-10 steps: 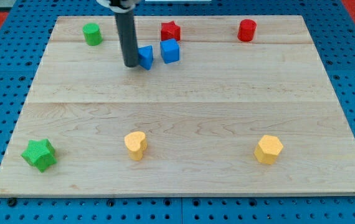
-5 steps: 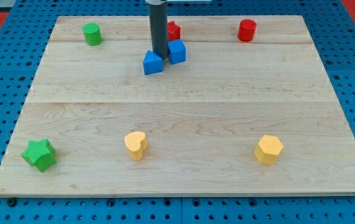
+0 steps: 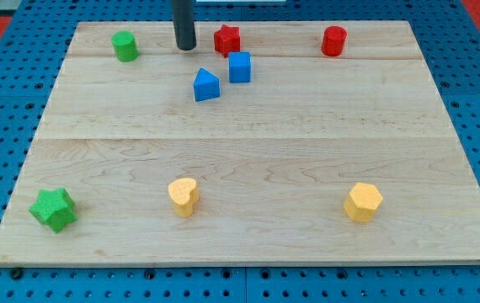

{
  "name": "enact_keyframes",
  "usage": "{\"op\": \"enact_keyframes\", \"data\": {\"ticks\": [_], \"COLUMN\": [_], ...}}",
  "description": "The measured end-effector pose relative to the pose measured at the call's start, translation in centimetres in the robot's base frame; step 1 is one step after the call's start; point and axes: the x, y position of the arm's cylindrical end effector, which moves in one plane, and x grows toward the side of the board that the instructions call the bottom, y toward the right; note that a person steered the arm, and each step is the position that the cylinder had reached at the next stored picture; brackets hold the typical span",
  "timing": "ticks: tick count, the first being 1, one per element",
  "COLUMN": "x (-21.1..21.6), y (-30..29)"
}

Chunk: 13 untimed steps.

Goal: Place blue triangle below blue cube

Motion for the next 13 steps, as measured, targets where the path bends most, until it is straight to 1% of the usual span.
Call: {"op": "enact_keyframes", "data": {"ticks": [2, 3, 4, 5, 6, 7, 9, 10, 11, 12, 13], "x": [5.7, 8.2, 9.6, 9.4, 7.5, 7.5, 6.7, 4.7, 4.7, 5.7, 11.3], "y": [-0.4, 2.2, 5.7, 5.1, 8.2, 9.1, 16.3, 12.9, 9.6, 10.6, 15.5]}}
